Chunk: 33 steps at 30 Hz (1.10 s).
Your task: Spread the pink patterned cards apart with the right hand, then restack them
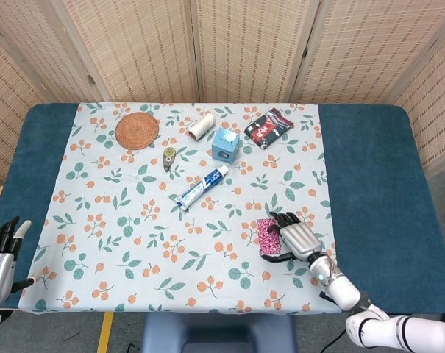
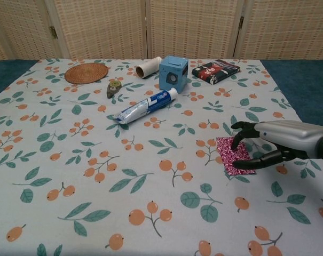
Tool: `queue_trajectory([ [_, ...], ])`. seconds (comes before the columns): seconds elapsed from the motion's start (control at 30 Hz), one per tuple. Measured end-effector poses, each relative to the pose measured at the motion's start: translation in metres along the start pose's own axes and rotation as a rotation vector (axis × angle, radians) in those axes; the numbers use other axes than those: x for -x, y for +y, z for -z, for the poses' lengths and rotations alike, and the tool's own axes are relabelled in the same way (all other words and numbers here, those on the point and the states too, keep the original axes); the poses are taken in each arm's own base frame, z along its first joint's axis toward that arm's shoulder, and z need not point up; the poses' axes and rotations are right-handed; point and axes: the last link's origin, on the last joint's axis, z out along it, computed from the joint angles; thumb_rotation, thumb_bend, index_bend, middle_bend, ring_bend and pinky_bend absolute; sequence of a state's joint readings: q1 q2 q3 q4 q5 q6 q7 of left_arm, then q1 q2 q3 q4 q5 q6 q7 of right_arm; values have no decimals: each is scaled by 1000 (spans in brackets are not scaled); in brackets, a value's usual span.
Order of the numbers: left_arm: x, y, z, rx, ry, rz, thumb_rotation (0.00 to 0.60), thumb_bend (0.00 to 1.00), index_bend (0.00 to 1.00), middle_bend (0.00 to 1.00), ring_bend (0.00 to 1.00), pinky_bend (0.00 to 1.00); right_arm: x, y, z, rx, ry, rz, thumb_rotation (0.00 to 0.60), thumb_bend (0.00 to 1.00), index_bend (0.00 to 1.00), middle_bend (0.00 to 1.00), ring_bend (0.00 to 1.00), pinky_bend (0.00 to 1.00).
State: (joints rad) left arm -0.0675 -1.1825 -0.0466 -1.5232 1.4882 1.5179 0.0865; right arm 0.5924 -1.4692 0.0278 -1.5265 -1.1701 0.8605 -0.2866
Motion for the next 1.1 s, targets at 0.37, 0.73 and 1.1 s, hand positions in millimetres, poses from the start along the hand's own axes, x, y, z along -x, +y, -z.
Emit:
queue_trajectory([
  [0.37, -1, 1, 1, 5, 10, 3, 600, 220, 98, 0, 30, 0, 10, -9, 28, -46, -19, 38, 137, 216, 249, 36, 0, 0],
  [0.73, -2, -1, 3, -1, 11, 5, 600, 220, 104, 0, 30, 0, 11, -16, 55, -83, -34, 60, 136, 216, 249, 43, 0, 0],
  [1.1, -2, -1, 6, 0, 13, 7, 600, 220, 105, 0, 30, 0, -1, -6, 39, -39, 24, 45, 136, 215, 249, 43, 0, 0],
])
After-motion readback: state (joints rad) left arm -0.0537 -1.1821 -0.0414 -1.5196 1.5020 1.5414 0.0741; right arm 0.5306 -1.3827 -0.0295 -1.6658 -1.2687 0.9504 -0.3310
